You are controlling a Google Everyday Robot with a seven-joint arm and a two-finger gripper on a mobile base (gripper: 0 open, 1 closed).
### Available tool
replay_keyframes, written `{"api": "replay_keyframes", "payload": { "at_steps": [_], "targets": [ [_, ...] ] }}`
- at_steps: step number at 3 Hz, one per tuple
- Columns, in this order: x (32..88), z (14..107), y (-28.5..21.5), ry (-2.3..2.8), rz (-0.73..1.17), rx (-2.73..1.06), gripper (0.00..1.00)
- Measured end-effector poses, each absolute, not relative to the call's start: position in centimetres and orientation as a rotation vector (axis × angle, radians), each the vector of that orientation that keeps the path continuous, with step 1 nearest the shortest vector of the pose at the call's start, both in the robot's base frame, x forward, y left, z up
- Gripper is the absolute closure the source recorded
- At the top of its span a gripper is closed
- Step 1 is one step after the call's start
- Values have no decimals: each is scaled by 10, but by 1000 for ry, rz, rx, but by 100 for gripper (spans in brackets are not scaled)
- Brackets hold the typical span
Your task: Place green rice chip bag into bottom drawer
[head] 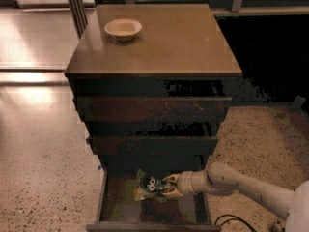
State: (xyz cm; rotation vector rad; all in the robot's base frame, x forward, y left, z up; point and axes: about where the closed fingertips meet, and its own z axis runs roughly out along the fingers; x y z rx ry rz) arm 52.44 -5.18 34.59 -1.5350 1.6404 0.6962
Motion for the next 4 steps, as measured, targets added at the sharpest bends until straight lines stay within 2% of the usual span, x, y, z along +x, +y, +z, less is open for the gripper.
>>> {"api": "replay_keyframes", "payload": {
  "at_steps": [3,4],
  "targets": [
    [544,174,-30,1832,681,-1584,100],
    [546,170,-29,1836,678,-1584,100]
  ]
}}
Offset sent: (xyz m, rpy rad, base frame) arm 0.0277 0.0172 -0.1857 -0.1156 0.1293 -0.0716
